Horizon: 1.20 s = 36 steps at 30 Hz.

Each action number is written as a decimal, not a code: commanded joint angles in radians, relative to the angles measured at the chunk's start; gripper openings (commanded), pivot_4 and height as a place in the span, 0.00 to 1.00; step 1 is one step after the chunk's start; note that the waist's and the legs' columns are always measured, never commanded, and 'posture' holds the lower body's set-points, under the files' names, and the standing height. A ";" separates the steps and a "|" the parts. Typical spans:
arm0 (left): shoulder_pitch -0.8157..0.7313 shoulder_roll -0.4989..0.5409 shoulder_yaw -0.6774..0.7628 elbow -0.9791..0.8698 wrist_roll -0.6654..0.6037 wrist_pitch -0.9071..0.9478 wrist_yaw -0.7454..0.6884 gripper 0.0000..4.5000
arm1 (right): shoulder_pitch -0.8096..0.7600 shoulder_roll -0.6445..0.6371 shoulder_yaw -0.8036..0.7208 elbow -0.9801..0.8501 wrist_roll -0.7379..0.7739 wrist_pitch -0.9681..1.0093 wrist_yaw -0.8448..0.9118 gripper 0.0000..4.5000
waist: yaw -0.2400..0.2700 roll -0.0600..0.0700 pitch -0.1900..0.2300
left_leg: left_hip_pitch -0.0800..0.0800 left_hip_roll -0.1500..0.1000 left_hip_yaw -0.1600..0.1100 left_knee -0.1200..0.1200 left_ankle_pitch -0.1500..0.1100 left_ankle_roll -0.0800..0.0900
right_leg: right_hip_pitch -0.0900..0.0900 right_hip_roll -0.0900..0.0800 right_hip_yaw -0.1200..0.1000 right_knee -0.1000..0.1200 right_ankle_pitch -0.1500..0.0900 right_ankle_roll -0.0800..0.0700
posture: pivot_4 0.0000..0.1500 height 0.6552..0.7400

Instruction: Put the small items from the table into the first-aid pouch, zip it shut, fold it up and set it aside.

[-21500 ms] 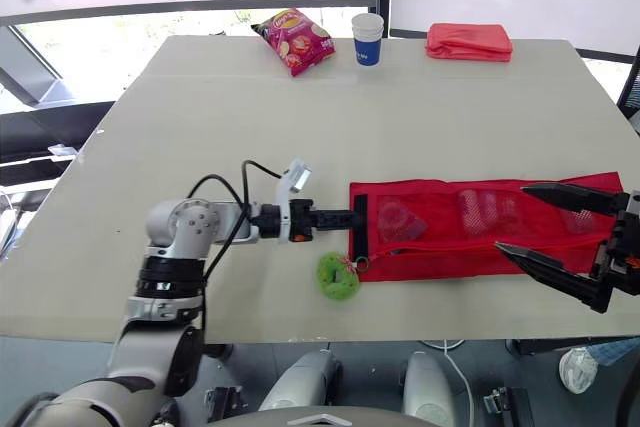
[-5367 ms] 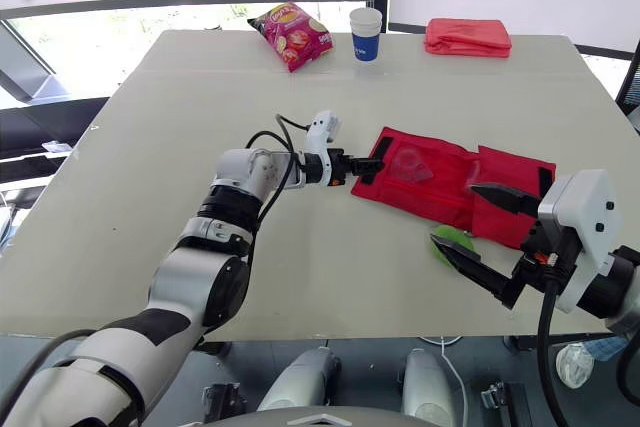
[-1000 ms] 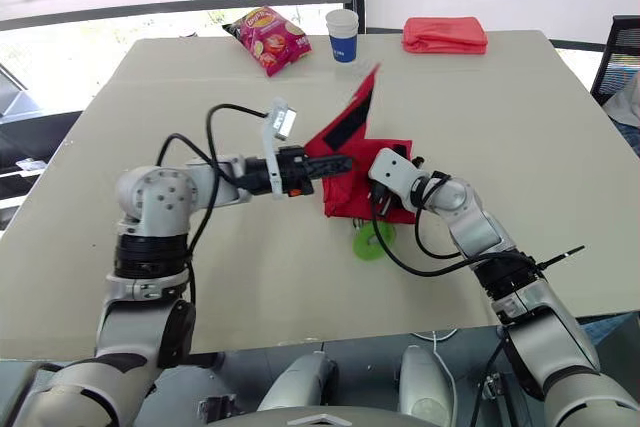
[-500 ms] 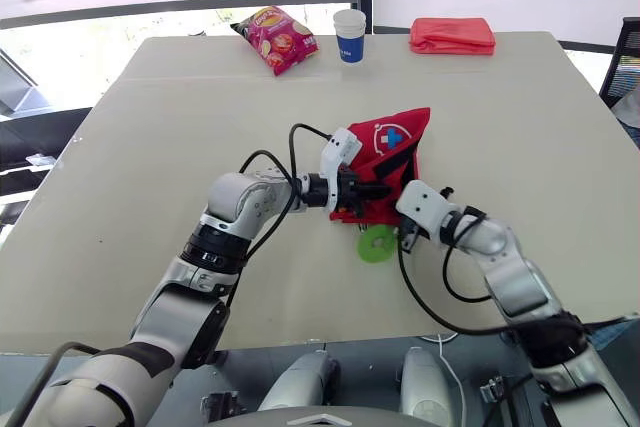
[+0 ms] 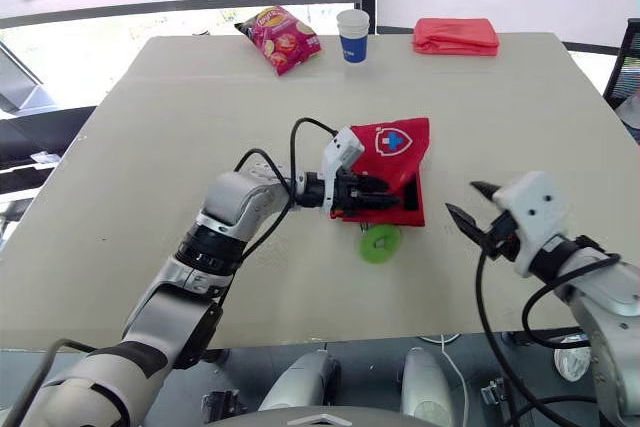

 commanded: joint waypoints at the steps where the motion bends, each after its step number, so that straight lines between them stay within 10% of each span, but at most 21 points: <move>1: 0.004 0.016 -0.036 0.017 0.065 -0.146 -0.067 0.75 | -0.092 0.016 -0.052 -0.003 0.128 0.078 -0.050 0.67 | 0.000 0.000 0.000 | 0.000 0.000 0.000 0.000 0.000 0.000 | 0.000 0.000 0.000 0.000 0.000 0.000 | 1.00 1.00; 8: 0.052 0.017 -0.020 -0.013 0.071 -0.169 -0.101 0.75 | -0.455 0.086 0.235 0.448 0.001 0.054 -0.212 0.67 | -0.007 0.001 0.000 | 0.000 0.000 0.001 0.000 0.000 0.000 | 0.000 0.000 0.000 0.000 0.000 0.000 | 1.00 1.00; 15: 0.095 -0.005 0.023 -0.047 0.067 -0.173 -0.054 0.76 | -0.547 0.299 0.325 0.814 -0.116 -0.143 -0.356 0.00 | -0.003 0.001 0.001 | -0.001 0.000 0.000 -0.001 0.000 0.000 | -0.002 0.000 0.000 0.000 0.000 0.000 | 1.00 1.00; 27: 0.221 0.023 0.160 -0.237 0.007 -0.133 0.029 0.76 | -0.469 0.448 0.452 1.185 -0.288 -0.578 -0.417 0.00 | -0.042 0.003 -0.004 | 0.004 0.000 0.000 -0.002 0.000 0.000 | -0.002 0.001 0.002 0.003 0.000 0.000 | 1.00 1.00; 33: 0.363 0.119 0.304 -0.382 -0.086 -0.239 -0.058 0.76 | -0.476 0.334 0.281 0.811 0.024 -0.242 -0.288 0.49 | -0.051 0.005 -0.003 | 0.000 0.002 0.000 -0.003 0.000 -0.001 | -0.006 0.000 0.004 0.003 0.000 -0.001 | 1.00 1.00; 36: 0.437 0.225 0.368 -0.427 -0.146 -0.235 -0.144 0.93 | -0.497 0.247 0.173 0.667 0.225 0.051 -0.290 0.83 | -0.048 0.007 -0.002 | -0.001 0.003 0.000 -0.004 0.000 0.000 | -0.007 0.000 0.004 0.003 0.000 -0.001 | 1.00 1.00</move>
